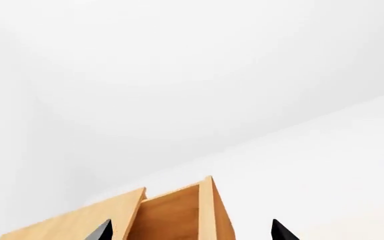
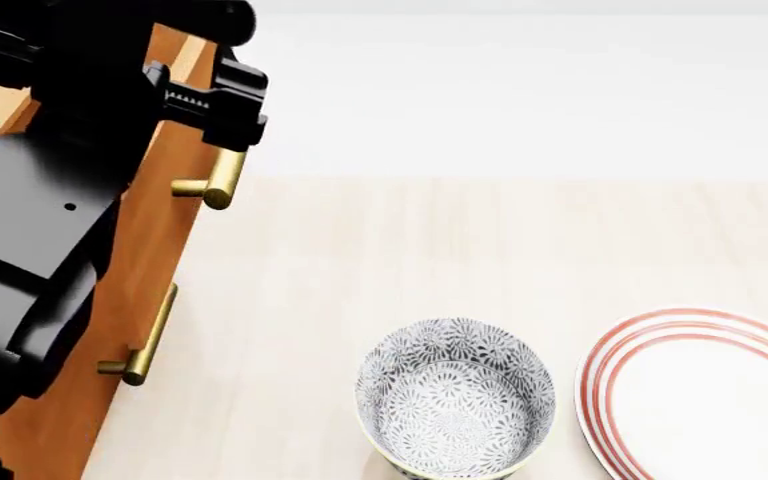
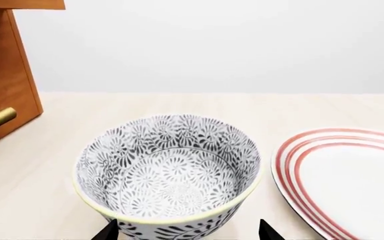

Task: Open the top drawer of the cabinet.

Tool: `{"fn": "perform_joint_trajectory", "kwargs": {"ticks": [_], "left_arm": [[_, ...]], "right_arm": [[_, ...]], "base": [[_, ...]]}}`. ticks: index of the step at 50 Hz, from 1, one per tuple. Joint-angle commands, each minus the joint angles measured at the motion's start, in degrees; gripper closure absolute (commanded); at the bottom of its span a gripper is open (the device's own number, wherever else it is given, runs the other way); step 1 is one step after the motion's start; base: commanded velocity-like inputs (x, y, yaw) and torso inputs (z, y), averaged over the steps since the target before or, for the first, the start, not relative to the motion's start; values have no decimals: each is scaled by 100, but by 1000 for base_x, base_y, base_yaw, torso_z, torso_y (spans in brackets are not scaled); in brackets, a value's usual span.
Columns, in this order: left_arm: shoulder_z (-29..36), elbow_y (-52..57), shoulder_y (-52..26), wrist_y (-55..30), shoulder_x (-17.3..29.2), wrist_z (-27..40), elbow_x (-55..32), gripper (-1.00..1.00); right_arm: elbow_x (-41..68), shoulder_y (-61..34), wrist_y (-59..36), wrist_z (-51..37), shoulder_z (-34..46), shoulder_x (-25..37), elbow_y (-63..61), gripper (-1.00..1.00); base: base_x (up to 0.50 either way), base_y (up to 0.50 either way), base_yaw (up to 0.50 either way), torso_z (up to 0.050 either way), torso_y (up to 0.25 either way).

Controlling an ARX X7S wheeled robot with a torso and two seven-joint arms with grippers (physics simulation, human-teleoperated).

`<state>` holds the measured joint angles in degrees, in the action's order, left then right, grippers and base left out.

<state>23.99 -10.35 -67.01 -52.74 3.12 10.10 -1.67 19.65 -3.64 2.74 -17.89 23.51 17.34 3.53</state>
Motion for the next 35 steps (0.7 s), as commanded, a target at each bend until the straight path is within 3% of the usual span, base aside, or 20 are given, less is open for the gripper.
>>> {"fn": "perform_joint_trajectory", "kwargs": {"ticks": [1, 23, 35], "left_arm": [[-481, -364, -151, -89, -203, 40, -389, -100], [-607, -618, -403, -428, -158, 397, -1270, -100], [-1043, -883, -516, -663, -204, 781, -1805, -100]], "right_arm": [[-92, 13, -2, 90, -96, -84, -4, -100], [-54, -3, -46, 68, -54, -57, -26, -100], [-34, -13, -24, 71, -37, -56, 24, -100]], "base": [[0, 0, 0, 0, 0], [0, 0, 0, 0, 0], [0, 0, 0, 0, 0]]}}
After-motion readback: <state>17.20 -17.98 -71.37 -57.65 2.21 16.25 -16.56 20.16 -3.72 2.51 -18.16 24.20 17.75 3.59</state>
